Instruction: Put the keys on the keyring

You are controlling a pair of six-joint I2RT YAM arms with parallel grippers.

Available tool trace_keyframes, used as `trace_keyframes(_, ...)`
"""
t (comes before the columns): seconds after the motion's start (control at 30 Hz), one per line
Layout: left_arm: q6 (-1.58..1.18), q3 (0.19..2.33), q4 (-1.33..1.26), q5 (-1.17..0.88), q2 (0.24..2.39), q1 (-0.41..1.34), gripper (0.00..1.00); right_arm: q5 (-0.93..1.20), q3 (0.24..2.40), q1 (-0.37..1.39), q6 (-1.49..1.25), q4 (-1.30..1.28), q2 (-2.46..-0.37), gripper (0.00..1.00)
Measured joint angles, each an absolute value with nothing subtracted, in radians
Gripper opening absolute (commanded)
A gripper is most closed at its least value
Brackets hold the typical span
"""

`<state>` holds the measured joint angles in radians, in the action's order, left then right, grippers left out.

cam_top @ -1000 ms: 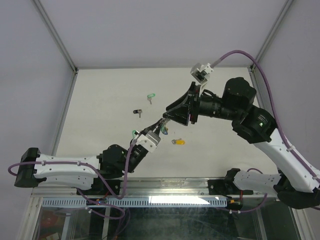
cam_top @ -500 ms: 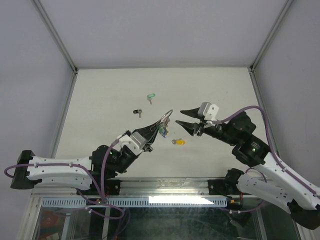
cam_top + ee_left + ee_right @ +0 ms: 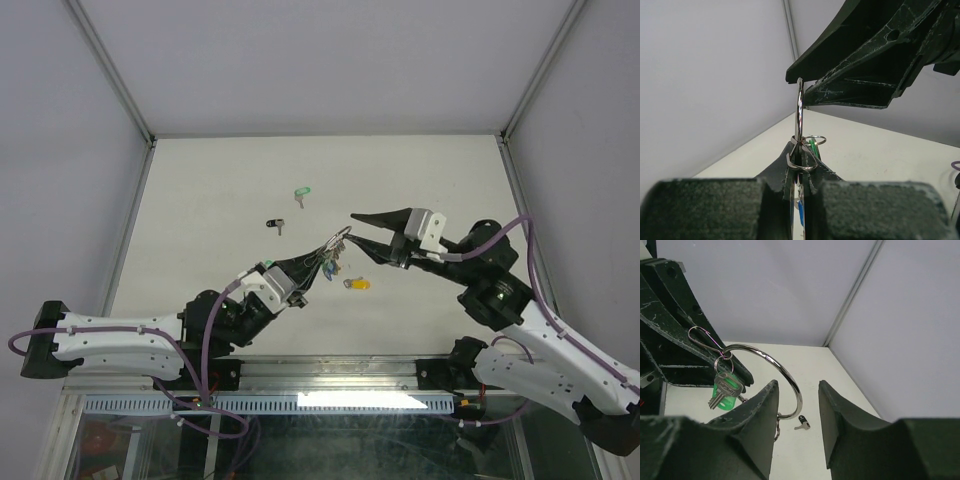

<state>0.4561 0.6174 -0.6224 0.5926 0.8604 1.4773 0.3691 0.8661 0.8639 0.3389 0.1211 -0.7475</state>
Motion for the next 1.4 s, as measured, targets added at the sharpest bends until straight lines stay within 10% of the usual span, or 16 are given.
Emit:
trace_keyframes(0.23, 0.452, 0.617, -0.603, 0.567, 0.86, 1.477, 0.0, 0.391, 0.867, 0.864, 0.344, 0.119, -0.789, 0.03)
trace_keyframes(0.43, 0.444, 0.618, -0.568, 0.569, 0.821, 1.477, 0.56, 0.323, 0.905, 0.867, 0.385, 0.009, -0.793, 0.0)
trace_keyframes(0.8, 0.432, 0.607, -0.418, 0.765, 0.636, 1.477, 0.98, -0.136, 1.206, 0.867, 0.49, -0.385, -0.859, 0.0)
trace_keyframes(1.4, 0.062, 0.738, 0.022, 0.574, 0.907, 0.9, 0.99, -0.245, 1.264, 0.615, 0.186, -0.726, -1.136, 0.0)
